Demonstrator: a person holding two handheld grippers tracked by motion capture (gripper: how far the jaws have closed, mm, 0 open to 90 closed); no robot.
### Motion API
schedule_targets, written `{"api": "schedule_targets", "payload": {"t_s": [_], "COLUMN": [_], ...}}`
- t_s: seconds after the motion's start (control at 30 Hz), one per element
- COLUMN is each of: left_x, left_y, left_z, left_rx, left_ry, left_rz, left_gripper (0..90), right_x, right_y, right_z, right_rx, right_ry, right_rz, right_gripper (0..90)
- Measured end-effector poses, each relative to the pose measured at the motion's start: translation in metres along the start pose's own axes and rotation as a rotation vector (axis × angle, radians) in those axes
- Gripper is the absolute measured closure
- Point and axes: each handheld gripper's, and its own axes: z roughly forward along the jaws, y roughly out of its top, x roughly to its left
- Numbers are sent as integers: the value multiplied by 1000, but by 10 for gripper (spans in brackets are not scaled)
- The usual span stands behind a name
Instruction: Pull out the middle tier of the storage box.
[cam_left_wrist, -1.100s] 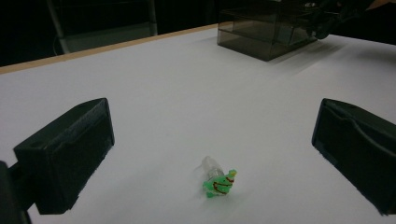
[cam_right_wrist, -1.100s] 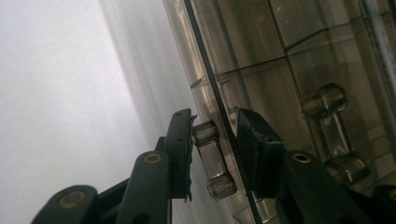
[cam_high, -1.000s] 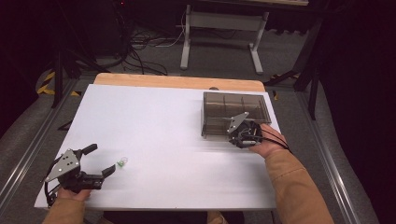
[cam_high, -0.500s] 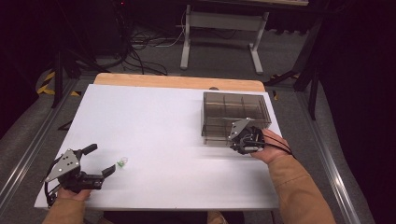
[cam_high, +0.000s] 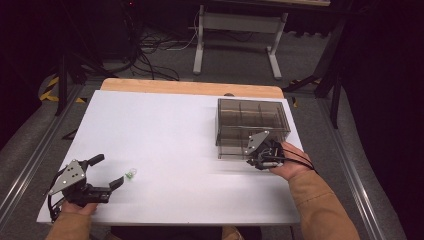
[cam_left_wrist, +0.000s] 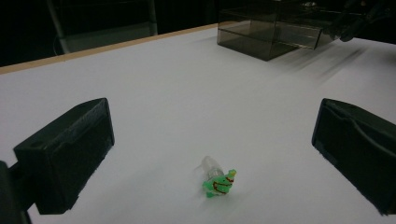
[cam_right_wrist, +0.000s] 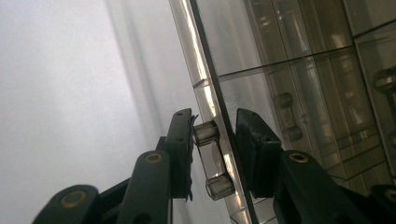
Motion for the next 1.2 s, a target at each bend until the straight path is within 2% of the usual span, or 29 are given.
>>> {"api": "schedule_targets", "payload": {"t_s": [0.13, 0.33, 0.53, 0.63, 0.73, 0.83, 1.13, 1.2], "left_x": [0, 0, 0, 0, 0, 0, 0, 0], "left_y": [0, 0, 0, 0, 0, 0, 0, 0], "left_z": [0, 0, 0, 0, 0, 0, 0, 0], "left_rx": [0, 0, 0, 3, 3, 3, 0, 1], "left_ry": [1, 0, 0, 1, 0, 1, 1, 1], "left_rz": [0, 0, -1, 0, 1, 0, 0, -1], "left_gripper": [2, 2, 2, 2, 2, 2, 1, 2], "right_x": [1, 0, 2, 2, 4, 4, 6, 8], "right_y": [0, 0, -1, -2, -2, -2, 1, 3], "right_z": [1, 2, 3, 3, 4, 6, -2, -6], "right_rx": [5, 7, 4, 7, 9, 5, -49, -75], "right_ry": [3, -5, 1, 2, 3, -1, 8, 4], "right_rz": [5, -12, 4, -12, 6, 2, 17, 15], "right_gripper": [675, 675, 674, 673, 670, 659, 552, 493]}}
